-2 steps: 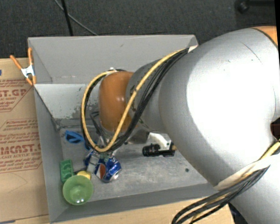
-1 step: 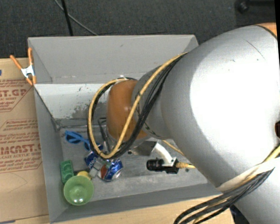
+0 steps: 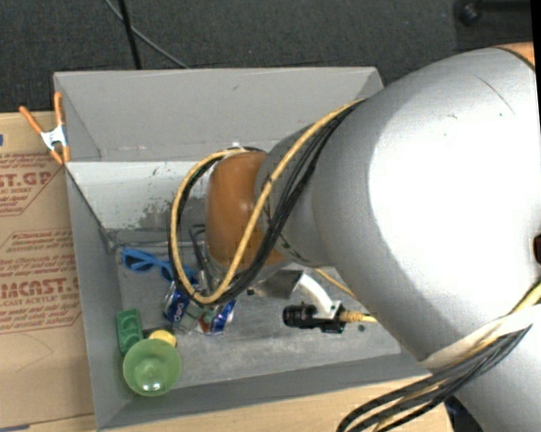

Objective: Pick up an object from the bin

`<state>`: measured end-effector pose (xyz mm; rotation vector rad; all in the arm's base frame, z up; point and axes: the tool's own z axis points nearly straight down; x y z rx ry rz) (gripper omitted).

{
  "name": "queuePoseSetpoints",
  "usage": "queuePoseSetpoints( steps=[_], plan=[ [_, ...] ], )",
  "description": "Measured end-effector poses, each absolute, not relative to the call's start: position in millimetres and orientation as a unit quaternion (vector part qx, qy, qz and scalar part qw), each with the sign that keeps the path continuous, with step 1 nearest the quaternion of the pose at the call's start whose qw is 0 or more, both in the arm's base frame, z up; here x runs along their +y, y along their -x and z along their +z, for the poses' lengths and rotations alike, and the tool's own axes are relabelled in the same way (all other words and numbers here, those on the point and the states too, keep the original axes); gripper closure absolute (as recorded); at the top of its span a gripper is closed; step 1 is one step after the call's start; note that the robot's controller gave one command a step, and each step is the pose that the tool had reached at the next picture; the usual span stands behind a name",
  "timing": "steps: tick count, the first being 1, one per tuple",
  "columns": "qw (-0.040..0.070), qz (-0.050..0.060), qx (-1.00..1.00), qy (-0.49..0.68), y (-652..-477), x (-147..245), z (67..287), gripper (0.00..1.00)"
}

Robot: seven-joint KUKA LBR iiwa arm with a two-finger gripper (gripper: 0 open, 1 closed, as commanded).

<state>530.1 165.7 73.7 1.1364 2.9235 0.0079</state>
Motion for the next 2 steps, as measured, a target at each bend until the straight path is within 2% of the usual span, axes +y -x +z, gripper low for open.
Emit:
queuePoseSetpoints(
  steps=[1,2],
  plan=[
    [0.002,0.002,0.932,-0.361,-531.3,167,140,1.0],
    [0.001,0.001,0.933,-0.361,-531.8,167,176,1.0]
  ],
)
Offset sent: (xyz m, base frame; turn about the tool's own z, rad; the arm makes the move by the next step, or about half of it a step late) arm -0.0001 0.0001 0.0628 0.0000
